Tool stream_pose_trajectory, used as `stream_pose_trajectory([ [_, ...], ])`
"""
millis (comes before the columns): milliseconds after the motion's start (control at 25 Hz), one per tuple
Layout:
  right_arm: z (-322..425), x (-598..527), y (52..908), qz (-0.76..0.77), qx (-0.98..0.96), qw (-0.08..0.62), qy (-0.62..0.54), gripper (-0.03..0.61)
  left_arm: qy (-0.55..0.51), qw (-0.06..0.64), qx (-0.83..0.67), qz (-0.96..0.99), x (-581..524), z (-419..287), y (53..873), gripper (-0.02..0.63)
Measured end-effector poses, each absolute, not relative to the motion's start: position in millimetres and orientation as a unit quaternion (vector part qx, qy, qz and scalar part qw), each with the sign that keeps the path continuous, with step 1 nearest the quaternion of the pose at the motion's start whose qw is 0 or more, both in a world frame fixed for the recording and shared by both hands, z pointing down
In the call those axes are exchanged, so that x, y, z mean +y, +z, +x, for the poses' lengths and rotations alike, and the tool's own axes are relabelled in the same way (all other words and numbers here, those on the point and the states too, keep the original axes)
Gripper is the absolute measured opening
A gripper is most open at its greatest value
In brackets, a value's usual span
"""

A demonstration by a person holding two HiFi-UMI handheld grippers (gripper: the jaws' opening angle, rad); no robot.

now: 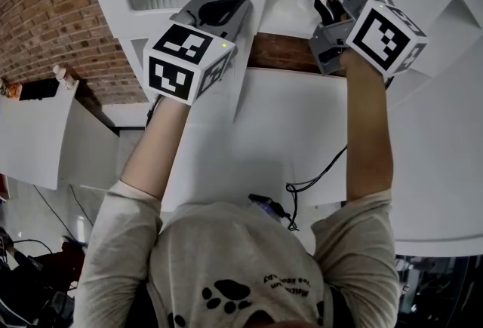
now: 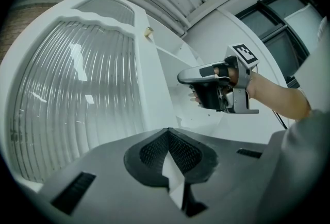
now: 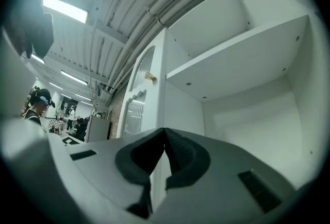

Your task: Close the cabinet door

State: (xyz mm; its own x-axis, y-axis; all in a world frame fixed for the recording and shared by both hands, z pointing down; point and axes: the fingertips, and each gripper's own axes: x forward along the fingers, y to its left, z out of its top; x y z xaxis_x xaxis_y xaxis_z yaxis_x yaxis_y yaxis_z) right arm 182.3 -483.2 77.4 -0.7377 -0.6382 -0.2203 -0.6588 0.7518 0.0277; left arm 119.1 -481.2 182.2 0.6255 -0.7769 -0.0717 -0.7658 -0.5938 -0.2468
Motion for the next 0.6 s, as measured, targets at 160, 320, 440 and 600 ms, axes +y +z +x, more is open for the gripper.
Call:
stream_pose_trajectory([
  [160, 191.5, -463.8, 89.9, -0.361, 0.927, 0.082, 0.052, 0.011, -0.019, 0.126, 0.433, -0.892, -472.6, 123.8, 182.3, 0.008],
  [320, 194.7, -449.9, 99.3, -0.375, 0.922, 0.078, 0.049, 0.009, -0.017, 0.120, 0.435, -0.892, -473.0, 122.6, 183.0, 0.008],
  [440, 194.3, -441.6, 104.2, -0.384, 0.919, 0.076, 0.053, 0.009, -0.019, 0.113, 0.438, -0.892, -472.5, 119.4, 184.4, 0.009],
  [600, 189.7, -428.7, 110.9, -0.396, 0.913, 0.074, 0.067, 0.009, -0.010, 0.105, 0.435, -0.894, -456.5, 118.8, 183.9, 0.008],
])
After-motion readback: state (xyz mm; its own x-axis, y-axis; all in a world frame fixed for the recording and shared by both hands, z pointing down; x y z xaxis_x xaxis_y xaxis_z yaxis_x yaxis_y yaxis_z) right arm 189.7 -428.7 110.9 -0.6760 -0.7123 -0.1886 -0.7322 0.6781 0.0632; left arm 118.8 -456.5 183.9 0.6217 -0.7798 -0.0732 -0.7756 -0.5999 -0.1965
